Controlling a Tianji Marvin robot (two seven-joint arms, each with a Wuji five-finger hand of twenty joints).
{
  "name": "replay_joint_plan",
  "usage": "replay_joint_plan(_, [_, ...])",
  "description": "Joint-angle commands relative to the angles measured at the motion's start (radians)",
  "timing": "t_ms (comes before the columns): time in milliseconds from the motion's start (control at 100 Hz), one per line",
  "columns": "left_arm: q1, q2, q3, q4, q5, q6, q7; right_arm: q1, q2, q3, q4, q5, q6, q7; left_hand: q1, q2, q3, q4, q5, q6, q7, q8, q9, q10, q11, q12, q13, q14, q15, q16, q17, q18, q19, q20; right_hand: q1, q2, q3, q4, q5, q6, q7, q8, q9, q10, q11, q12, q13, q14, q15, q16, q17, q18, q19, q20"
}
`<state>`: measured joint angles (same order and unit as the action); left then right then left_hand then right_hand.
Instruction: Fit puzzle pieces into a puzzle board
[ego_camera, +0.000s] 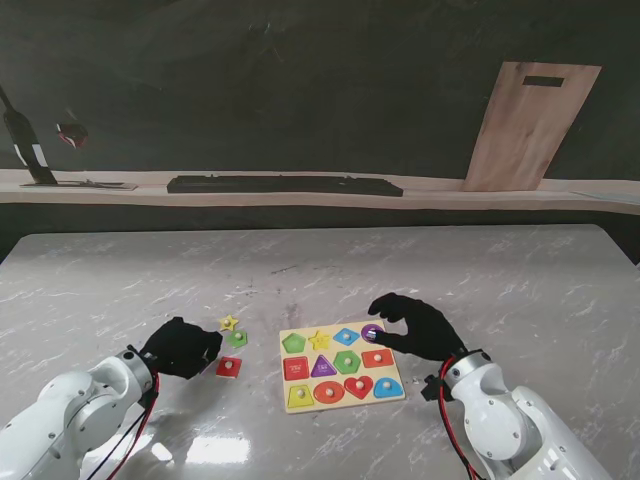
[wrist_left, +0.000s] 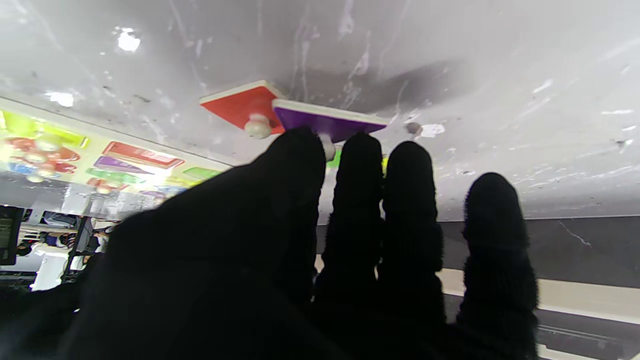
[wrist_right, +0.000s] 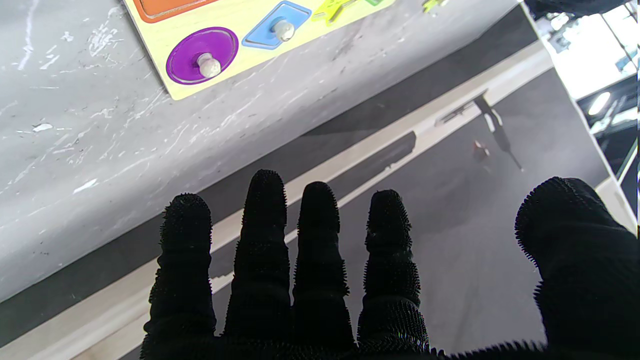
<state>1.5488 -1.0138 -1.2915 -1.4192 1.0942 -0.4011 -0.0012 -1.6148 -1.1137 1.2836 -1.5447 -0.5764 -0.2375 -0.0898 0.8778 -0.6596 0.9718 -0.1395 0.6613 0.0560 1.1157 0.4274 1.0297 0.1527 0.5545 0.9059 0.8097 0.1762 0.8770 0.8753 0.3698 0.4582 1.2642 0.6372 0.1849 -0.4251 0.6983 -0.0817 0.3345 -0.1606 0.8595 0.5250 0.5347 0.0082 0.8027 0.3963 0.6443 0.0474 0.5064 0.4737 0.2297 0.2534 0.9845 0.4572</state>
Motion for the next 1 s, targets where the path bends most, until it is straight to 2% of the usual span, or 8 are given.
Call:
replay_joint_plan(0, [0.002, 0.0, 0.002, -0.013, -0.006, -0.014, -0.003, -0.005, -0.001, -0.004, -0.001, -0.002, -0.004, 0.001, -0.002, -0.002, 0.045, 0.005, -0.024, -0.012, 0.061, 0.03, -0.017, 0.005, 0.022, 0.026, 0.0, -0.016, 0.01, 0.025, -0.012, -0.096, 0.014, 0.014, -0.014, 0.019, -0.017, 0.029, -0.004, -0.025, -0.017, -0.003, 0.014, -0.028, 0.011, 0.01, 0.006, -0.016, 0.012, 0.016, -0.012, 0.006, 0.015, 0.017])
replay_joint_plan(260, [-0.022, -0.001, 0.028, -0.016, -0.037, -0.037, -0.028, -0.006, -0.001, -0.005, 0.0, -0.002, -0.006, 0.0, 0.012, -0.014, 0.049, 0.0, -0.016, -0.005, 0.068, 0.019, -0.011, 0.004, 0.008, 0.026, 0.036, -0.013, -0.041, 0.024, 0.039, -0.082, -0.077, -0.044, -0.014, 0.02, -0.017, 0.029, -0.003, -0.026, -0.017, -0.003, 0.014, -0.028, 0.011, 0.01, 0.007, -0.016, 0.012, 0.016, -0.012, 0.006, 0.015, 0.017])
replay_joint_plan(580, [-0.085, 0.001, 0.066, -0.013, -0.052, -0.104, -0.053, -0.002, 0.0, -0.007, 0.004, -0.003, -0.016, 0.004, 0.009, -0.01, 0.051, 0.002, -0.021, -0.003, 0.075, 0.011, -0.013, 0.009, 0.012, 0.031, 0.033, -0.008, -0.039, 0.053, 0.032, -0.088, -0.068, -0.046, -0.013, 0.021, -0.018, 0.029, -0.002, -0.024, -0.018, -0.003, 0.014, -0.028, 0.011, 0.01, 0.005, -0.016, 0.012, 0.016, -0.012, 0.007, 0.015, 0.017])
replay_joint_plan(780, [-0.164, 0.002, 0.123, 0.009, -0.091, -0.147, -0.092, -0.005, -0.002, -0.001, 0.003, -0.004, -0.026, -0.01, 0.008, -0.007, 0.05, 0.003, -0.022, -0.007, 0.074, 0.01, -0.015, 0.009, 0.011, 0.028, 0.031, -0.008, -0.041, 0.054, 0.028, -0.089, -0.061, -0.044, -0.014, 0.02, -0.018, 0.029, -0.001, -0.024, -0.018, -0.003, 0.014, -0.027, 0.011, 0.01, 0.006, -0.016, 0.012, 0.016, -0.012, 0.007, 0.015, 0.017])
replay_joint_plan(990, [-0.282, 0.001, 0.228, 0.063, -0.155, -0.186, -0.13, -0.016, -0.005, 0.012, -0.004, 0.005, -0.04, -0.023, 0.002, -0.001, 0.047, 0.001, -0.032, -0.017, 0.077, 0.017, -0.02, 0.0, 0.015, 0.03, 0.022, -0.011, -0.031, 0.062, 0.02, -0.091, -0.029, -0.029, -0.014, 0.02, -0.018, 0.029, -0.001, -0.024, -0.018, -0.003, 0.015, -0.028, 0.011, 0.01, 0.006, -0.017, 0.012, 0.016, -0.012, 0.007, 0.015, 0.018])
